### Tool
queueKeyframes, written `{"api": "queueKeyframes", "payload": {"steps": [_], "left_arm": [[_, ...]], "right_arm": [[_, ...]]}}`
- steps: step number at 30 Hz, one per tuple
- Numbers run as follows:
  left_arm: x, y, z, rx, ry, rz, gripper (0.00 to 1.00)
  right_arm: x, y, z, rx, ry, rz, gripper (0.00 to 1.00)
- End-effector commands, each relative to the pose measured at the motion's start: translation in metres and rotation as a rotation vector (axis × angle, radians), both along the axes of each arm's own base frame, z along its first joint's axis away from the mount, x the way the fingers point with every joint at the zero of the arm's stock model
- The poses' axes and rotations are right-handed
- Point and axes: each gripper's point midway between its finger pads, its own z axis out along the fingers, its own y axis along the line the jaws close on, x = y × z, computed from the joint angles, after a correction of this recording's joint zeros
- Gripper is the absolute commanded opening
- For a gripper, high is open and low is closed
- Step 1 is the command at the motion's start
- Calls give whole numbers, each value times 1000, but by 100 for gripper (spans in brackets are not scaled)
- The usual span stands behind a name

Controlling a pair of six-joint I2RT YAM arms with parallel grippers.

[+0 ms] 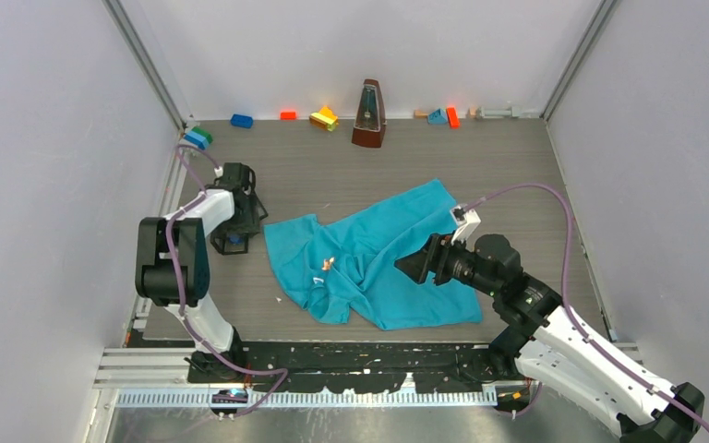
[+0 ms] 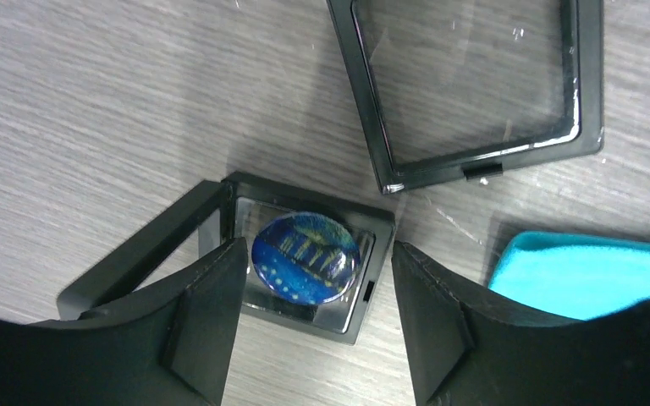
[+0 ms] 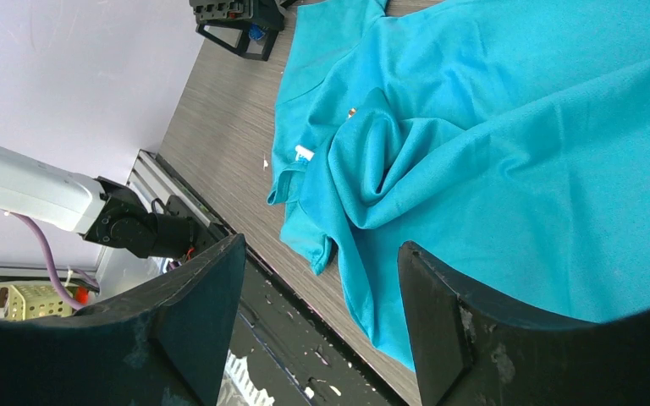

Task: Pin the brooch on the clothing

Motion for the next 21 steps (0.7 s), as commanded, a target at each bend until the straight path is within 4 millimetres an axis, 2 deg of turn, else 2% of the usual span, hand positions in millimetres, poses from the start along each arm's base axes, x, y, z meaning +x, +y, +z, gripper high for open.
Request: {"api": "queueKeyframes", "payload": {"steps": [1,6,12,21], "left_arm": [[18,4,6,0,-46,5,66],[18,3,1,-11,-26,-4,66],[15,-3,-7,-42,7,-16,54],[7,-1,6,-34,-6,-8,50]], "right_arm": [[-3,1,9,37,-22,13,71],[-5,0,10,41,-23,13,71],[-6,-1,10,46,-23,12,71],[-6,0,11,50,-24,14,71]]}}
